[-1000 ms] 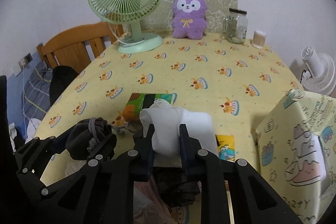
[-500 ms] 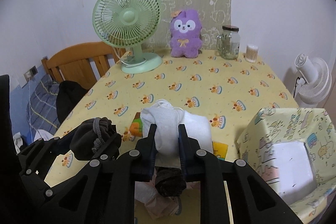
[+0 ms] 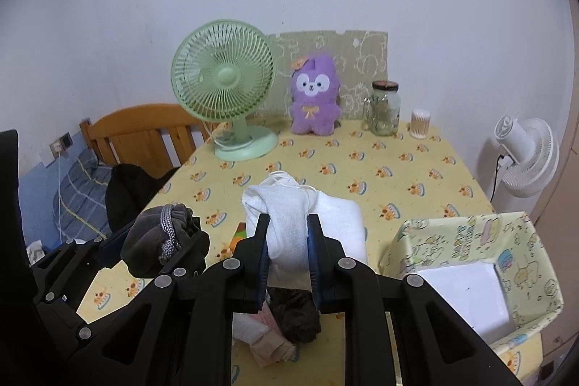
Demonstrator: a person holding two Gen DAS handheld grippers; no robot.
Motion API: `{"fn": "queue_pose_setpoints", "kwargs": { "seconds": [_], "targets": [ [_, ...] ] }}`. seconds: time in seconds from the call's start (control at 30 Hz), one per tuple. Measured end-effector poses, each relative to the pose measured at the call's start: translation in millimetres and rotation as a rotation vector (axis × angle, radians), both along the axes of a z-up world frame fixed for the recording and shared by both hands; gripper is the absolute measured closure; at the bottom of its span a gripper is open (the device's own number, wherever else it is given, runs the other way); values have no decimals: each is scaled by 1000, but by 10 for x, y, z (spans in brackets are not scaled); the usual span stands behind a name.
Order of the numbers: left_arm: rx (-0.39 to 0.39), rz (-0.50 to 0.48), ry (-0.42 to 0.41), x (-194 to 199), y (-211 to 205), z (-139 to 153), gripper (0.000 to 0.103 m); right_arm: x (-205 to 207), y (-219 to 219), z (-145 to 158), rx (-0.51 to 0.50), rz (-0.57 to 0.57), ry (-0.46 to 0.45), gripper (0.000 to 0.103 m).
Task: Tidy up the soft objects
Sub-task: 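Carry the glove and white cloth in both grippers over the gift box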
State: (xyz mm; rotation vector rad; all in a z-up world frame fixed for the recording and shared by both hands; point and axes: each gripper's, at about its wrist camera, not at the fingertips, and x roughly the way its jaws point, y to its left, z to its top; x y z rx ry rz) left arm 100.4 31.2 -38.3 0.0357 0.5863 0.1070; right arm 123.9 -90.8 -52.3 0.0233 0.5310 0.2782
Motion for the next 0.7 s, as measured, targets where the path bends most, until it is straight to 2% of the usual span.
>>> {"fn": "queue_pose_setpoints", "kwargs": {
  "seconds": [0.33,0.7],
  "targets": [
    [3,-28,-59,-159,-239,194,51,-212,-257,207,17,-27,-51,81],
    [-4,-81,-72,-166,-588,236,51,-268,-631,261,18,-83,-62,81]
  ]
}}
